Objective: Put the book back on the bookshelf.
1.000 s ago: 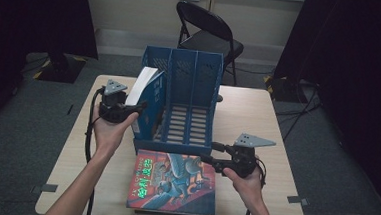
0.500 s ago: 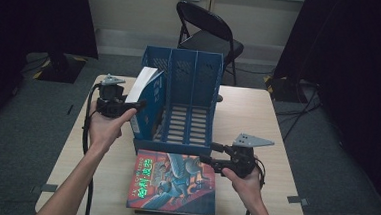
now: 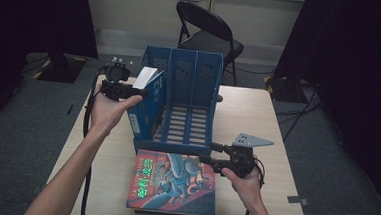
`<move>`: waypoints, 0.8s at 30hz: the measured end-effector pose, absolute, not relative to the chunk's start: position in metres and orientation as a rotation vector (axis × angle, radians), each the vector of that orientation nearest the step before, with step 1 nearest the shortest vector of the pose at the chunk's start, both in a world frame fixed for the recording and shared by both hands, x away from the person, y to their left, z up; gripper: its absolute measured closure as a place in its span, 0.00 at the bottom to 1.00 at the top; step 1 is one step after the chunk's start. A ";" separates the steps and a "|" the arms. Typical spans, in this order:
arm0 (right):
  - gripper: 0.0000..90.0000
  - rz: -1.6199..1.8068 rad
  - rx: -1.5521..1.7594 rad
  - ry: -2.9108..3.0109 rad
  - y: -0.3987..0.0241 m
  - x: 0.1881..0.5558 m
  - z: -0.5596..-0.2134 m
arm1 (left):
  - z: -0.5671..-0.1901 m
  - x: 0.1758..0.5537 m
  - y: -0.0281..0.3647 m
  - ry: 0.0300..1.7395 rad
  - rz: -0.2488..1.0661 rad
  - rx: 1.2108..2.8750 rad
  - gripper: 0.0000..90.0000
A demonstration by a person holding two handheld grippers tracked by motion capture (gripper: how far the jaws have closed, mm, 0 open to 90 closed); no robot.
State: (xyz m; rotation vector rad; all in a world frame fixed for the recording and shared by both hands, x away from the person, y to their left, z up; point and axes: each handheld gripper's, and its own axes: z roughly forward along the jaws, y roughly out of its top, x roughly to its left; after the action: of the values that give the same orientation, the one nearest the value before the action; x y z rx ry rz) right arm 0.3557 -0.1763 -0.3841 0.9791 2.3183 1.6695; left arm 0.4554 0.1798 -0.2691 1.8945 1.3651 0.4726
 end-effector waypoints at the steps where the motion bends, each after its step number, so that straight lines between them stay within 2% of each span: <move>1: 0.39 1.672 0.982 2.318 -0.177 0.356 -0.384 | -0.269 0.457 0.180 1.372 0.461 1.904 0.45; 8: 0.39 1.670 0.979 2.322 -0.176 0.356 -0.384 | -0.273 0.470 0.173 1.452 0.409 1.972 0.45; 13: 0.39 1.671 0.982 2.319 -0.176 0.356 -0.384 | -0.271 0.478 0.168 1.525 0.384 2.013 0.50; 24: 0.39 1.677 0.986 2.315 -0.178 0.357 -0.384 | -0.273 0.498 0.159 1.646 0.279 2.130 0.55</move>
State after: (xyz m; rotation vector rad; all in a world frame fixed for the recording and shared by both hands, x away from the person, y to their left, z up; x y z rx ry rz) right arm 0.3569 -0.1784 -0.3840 0.9862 2.3152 1.6772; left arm 0.4984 0.1595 -0.2730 2.1295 1.6463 0.2792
